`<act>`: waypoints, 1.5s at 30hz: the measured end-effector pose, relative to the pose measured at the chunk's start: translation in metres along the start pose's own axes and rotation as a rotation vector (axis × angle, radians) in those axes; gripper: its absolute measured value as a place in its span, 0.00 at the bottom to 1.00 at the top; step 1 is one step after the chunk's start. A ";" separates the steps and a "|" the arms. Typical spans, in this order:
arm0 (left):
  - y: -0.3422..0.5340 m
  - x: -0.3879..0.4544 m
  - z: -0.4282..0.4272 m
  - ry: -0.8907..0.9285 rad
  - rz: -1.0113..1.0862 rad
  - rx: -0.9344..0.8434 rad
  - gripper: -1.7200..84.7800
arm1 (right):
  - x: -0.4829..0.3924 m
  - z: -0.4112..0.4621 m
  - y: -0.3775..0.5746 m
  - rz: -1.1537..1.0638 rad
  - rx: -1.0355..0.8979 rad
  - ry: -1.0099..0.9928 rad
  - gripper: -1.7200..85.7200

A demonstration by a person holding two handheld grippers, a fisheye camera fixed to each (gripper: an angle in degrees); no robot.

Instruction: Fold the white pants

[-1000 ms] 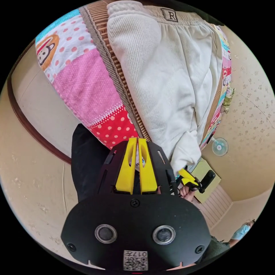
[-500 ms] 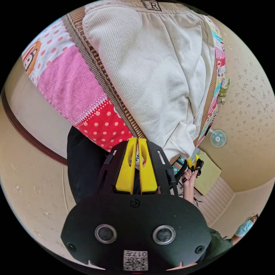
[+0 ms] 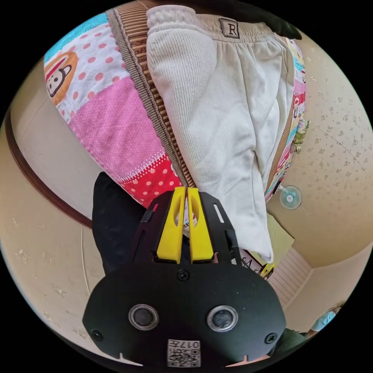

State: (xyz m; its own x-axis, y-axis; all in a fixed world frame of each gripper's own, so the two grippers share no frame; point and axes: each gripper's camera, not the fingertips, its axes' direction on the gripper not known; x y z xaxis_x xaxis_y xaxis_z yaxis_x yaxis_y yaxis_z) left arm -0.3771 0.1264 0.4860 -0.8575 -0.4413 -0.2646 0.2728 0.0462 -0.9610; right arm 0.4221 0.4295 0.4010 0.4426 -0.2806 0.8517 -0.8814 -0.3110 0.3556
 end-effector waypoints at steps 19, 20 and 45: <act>0.005 0.033 0.053 0.014 -0.110 0.050 0.10 | 0.107 0.236 0.011 0.058 -0.897 0.513 0.03; 0.004 0.036 0.054 0.020 -0.081 0.034 0.09 | 0.105 0.260 0.016 -0.027 -0.972 0.546 0.03; 0.102 0.092 0.046 -0.113 0.200 0.212 0.10 | 0.166 0.298 -0.068 0.429 -0.667 0.207 0.15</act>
State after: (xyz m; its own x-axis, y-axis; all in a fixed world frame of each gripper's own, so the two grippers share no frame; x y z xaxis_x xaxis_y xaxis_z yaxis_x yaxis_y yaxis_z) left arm -0.4084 0.0496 0.3674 -0.7269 -0.5400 -0.4244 0.5259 -0.0403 -0.8496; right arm 0.6044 0.1334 0.4036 0.0624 -0.0591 0.9963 -0.9089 0.4090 0.0812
